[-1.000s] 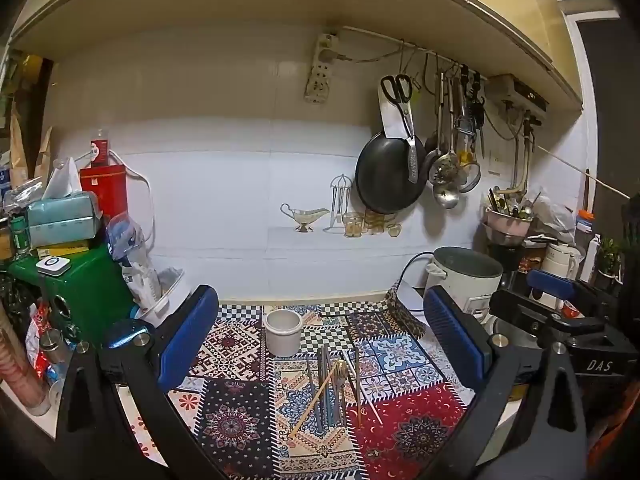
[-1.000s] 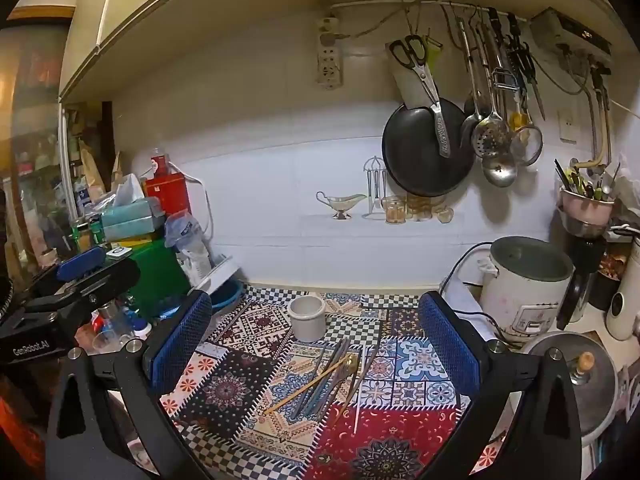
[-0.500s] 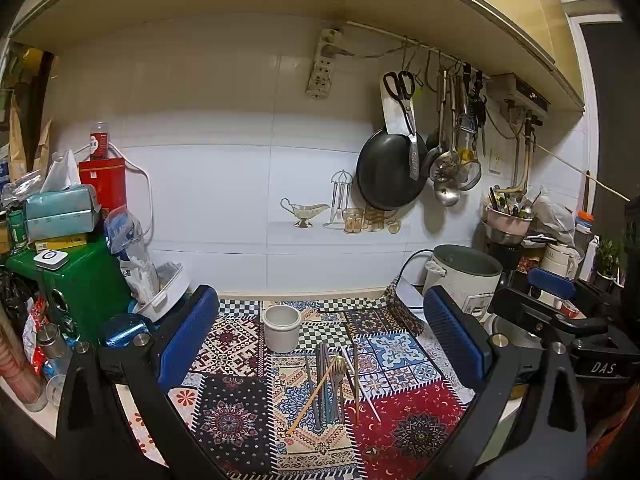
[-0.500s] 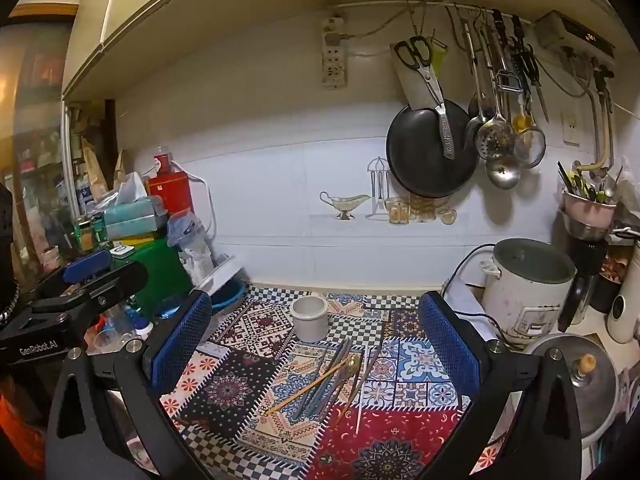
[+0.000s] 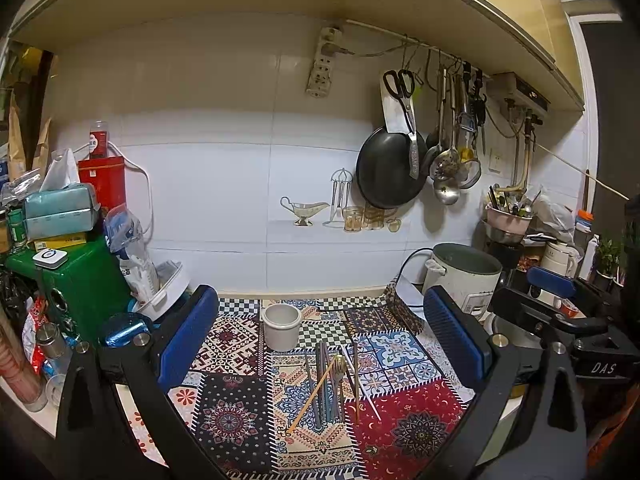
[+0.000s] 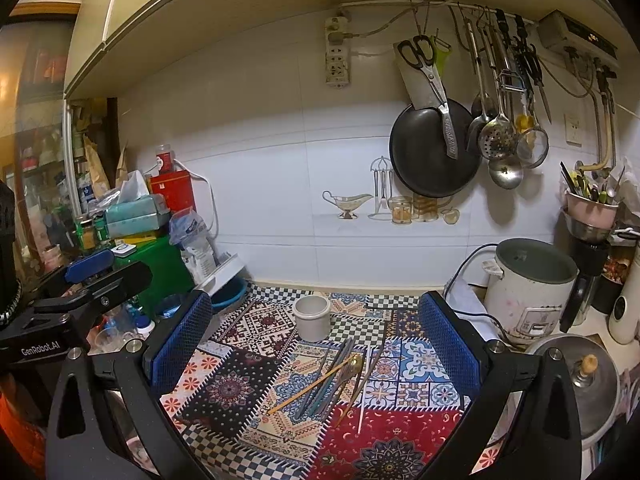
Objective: Organize utensils
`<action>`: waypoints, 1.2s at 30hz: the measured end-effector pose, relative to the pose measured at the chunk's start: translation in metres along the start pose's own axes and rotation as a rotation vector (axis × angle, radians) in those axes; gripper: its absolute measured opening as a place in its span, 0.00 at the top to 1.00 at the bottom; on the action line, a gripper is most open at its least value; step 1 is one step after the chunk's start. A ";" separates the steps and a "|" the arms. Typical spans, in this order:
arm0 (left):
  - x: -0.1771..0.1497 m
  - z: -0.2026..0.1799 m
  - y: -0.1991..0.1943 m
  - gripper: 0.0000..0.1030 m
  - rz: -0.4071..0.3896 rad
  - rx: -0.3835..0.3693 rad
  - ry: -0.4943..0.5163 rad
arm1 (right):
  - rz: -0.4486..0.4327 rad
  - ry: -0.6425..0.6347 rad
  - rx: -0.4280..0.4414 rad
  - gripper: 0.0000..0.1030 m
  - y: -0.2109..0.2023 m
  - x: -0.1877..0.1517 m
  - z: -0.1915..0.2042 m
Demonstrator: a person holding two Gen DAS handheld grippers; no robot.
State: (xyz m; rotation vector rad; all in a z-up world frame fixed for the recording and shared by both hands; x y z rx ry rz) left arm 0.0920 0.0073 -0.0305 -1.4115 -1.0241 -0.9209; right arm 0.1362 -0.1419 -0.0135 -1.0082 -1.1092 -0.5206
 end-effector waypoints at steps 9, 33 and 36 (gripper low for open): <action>-0.003 -0.002 0.004 0.00 0.015 -0.004 -0.004 | -0.002 -0.009 0.001 0.00 0.000 0.000 0.000; 0.000 -0.002 0.005 0.00 0.012 -0.005 -0.004 | 0.000 -0.003 0.003 0.00 0.001 0.001 -0.003; 0.000 -0.001 0.004 0.00 0.011 -0.006 -0.005 | 0.000 -0.003 0.002 0.00 0.001 0.002 -0.003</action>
Point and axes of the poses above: each gripper's, at about its wrist camera, not at the fingertips, and y roughly the way its jaws point, z to its left, x to its top, the point moved 9 cm from there along y, roughly the way its jaws point, and after that the axes turned 4 degrees about z, right-handed, at the moved point
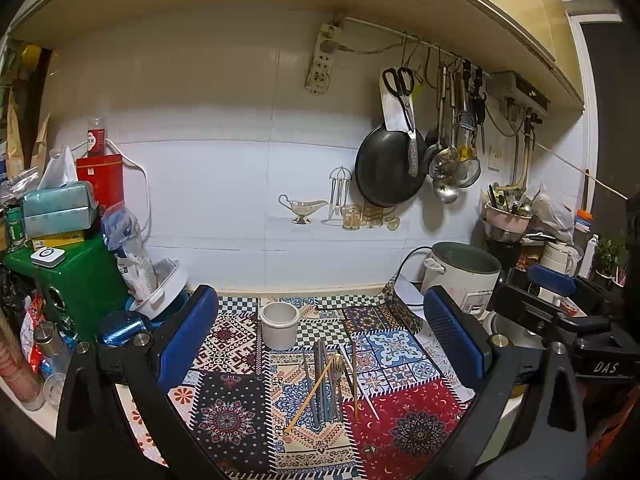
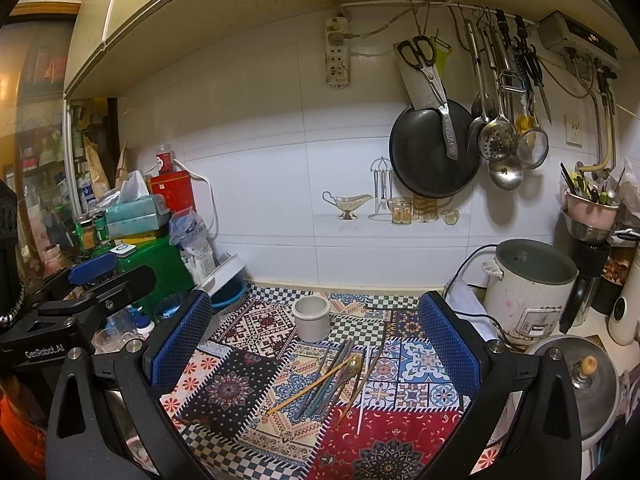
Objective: Organize utensils
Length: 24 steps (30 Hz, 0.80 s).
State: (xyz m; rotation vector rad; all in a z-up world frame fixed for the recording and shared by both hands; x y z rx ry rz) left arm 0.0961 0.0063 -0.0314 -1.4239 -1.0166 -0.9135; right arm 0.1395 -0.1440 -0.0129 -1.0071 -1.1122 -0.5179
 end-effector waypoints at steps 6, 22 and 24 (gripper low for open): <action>0.001 0.000 0.001 0.00 0.002 0.001 0.005 | -0.007 -0.004 -0.013 0.00 0.000 0.001 -0.001; -0.029 0.013 0.060 0.00 0.140 0.052 -0.008 | 0.104 0.030 -0.033 0.00 0.043 -0.023 -0.019; -0.043 0.017 0.077 0.00 0.185 0.071 -0.001 | 0.151 0.028 -0.057 0.00 0.060 -0.035 -0.026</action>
Point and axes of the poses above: each gripper's, at about its wrist camera, not at the fingertips, and y roughly the way its jaws point, z to its left, x to its top, the point moved 9 cm from there along y, roughly the way its jaws point, and after that the axes turned 4 degrees about z, right-handed, at the moved point
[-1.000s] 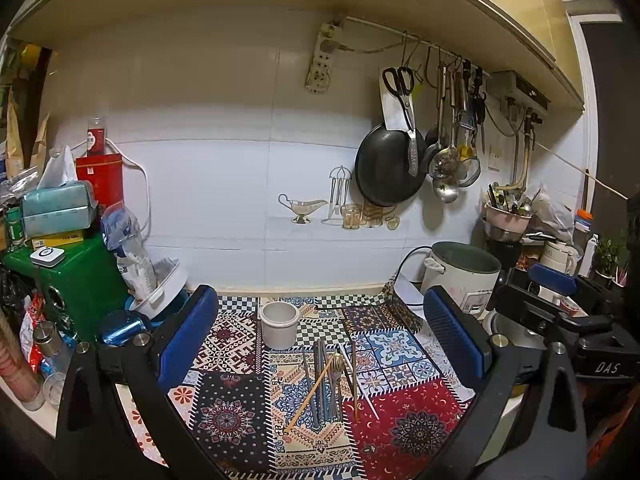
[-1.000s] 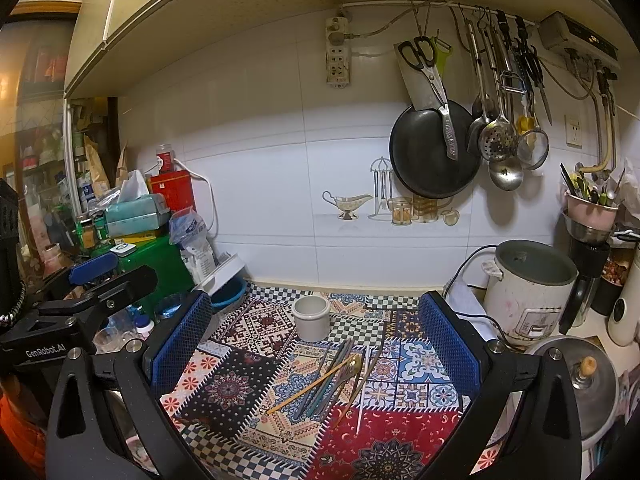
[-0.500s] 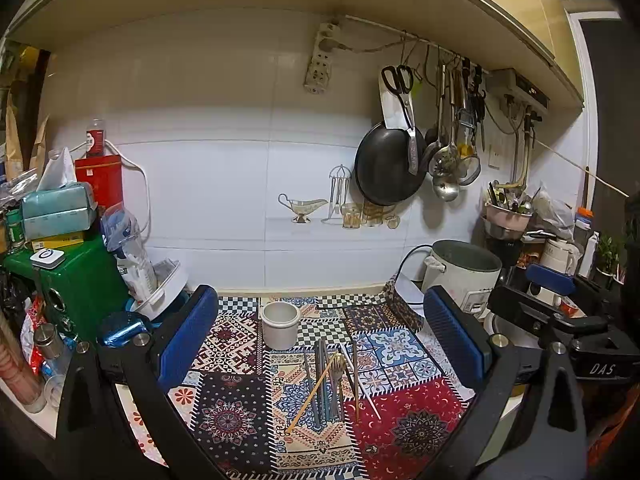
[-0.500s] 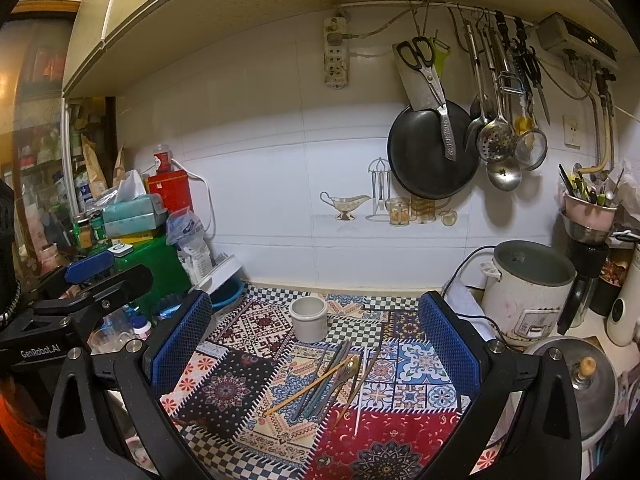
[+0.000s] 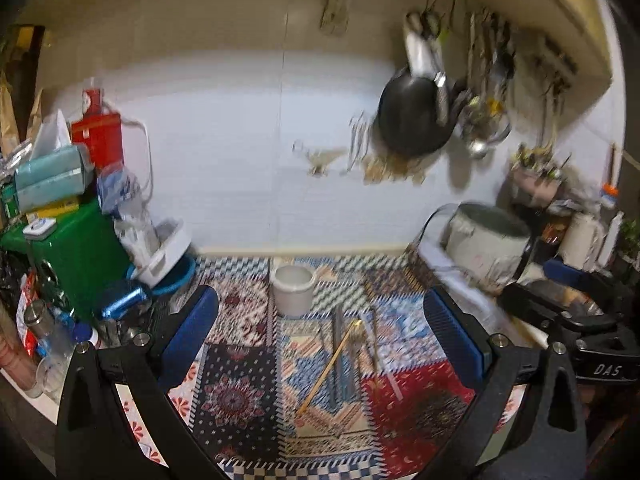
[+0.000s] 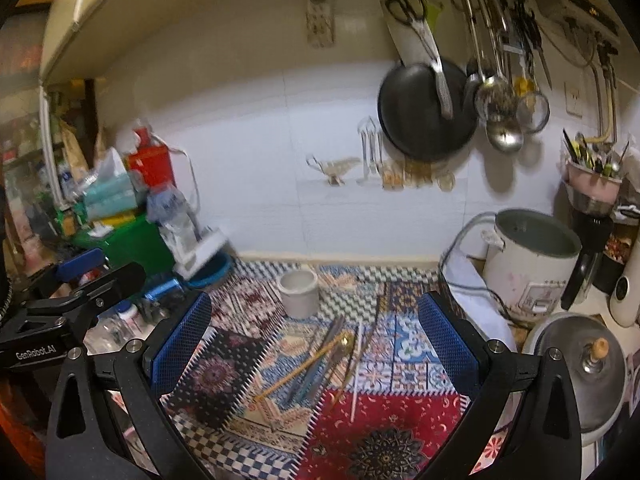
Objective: Organize utensils
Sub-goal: 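Grasp a light wooden chopstick with the left tool while the right tool grasps a brown chopstick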
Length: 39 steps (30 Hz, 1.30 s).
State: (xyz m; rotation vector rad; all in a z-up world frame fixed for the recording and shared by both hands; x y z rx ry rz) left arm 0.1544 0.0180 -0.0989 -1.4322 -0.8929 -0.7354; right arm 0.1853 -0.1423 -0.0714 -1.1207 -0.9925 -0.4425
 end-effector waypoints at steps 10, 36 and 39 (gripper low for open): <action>-0.070 0.019 0.112 0.00 0.287 0.060 -0.056 | 0.271 0.043 -0.063 0.00 0.091 -0.058 -0.037; -0.146 -0.029 0.312 0.45 0.703 -0.084 0.032 | 0.687 0.196 0.012 0.19 0.249 -0.136 -0.109; -0.150 -0.038 0.322 0.54 0.737 -0.130 0.040 | 0.703 0.208 0.038 0.26 0.261 -0.136 -0.109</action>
Point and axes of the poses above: each gripper's, at about its wrist camera, not at the fingertips, and y roughly the way its jaws point, z to its left, x to its top, the point moved 9 cm from there along y, roughly the way its jaws point, and after that the axes turned 4 degrees about z, right-handed, at the moved point
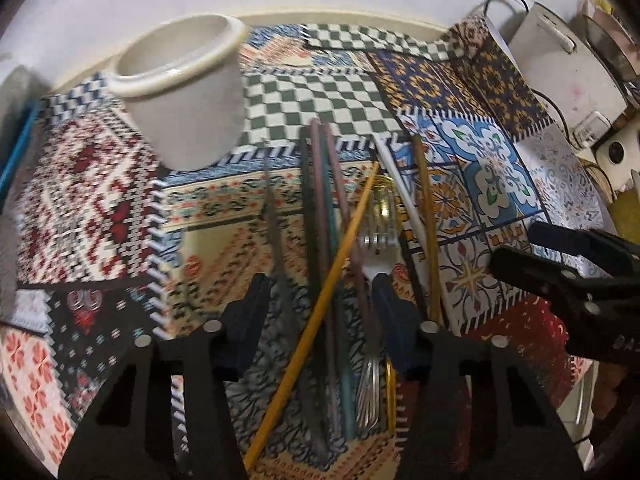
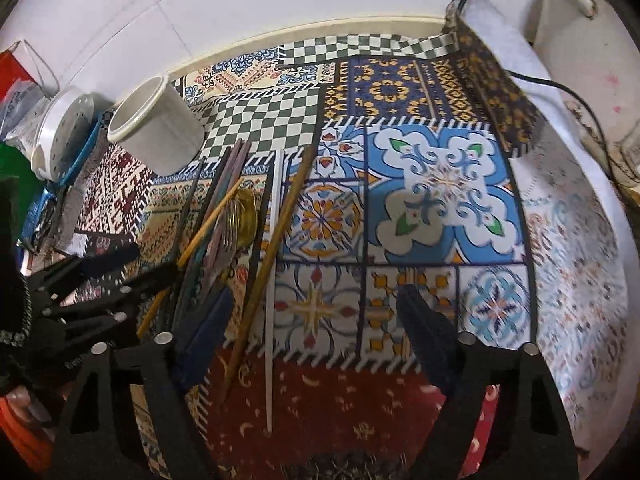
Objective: Organize utensils
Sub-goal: 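Grasp a light wooden chopstick with the left tool while the right tool grasps a brown chopstick, then lift the left tool's chopstick over the white cup while the right tool lifts its chopstick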
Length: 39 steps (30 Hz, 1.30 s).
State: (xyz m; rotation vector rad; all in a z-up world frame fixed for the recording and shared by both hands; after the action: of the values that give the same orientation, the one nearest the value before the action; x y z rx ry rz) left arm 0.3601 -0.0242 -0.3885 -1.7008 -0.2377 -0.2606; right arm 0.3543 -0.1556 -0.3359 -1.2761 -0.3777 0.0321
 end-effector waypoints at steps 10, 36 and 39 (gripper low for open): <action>0.010 -0.001 0.020 0.81 0.052 -0.037 0.003 | 0.076 -0.013 0.080 0.49 0.031 0.018 0.011; 0.006 0.016 -0.025 0.96 -0.051 -0.052 -0.062 | 0.072 -0.100 0.031 0.93 0.061 0.040 0.031; 0.004 0.015 -0.039 0.96 -0.077 -0.052 -0.067 | 0.050 -0.093 0.043 0.93 0.051 0.040 0.035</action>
State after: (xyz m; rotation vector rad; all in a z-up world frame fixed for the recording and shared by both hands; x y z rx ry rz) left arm 0.3531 -0.0034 -0.3529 -1.7557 -0.3492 -0.2693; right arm 0.3907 -0.0991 -0.3651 -1.2441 -0.4224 0.1415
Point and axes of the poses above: each gripper's, at about its wrist camera, not at the fingertips, and y roughly the way its jaws point, z to its left, x to its top, the point moved 9 cm from there along y, roughly the way its jaws point, and after that the axes turned 4 degrees about z, right-handed, at the moved point
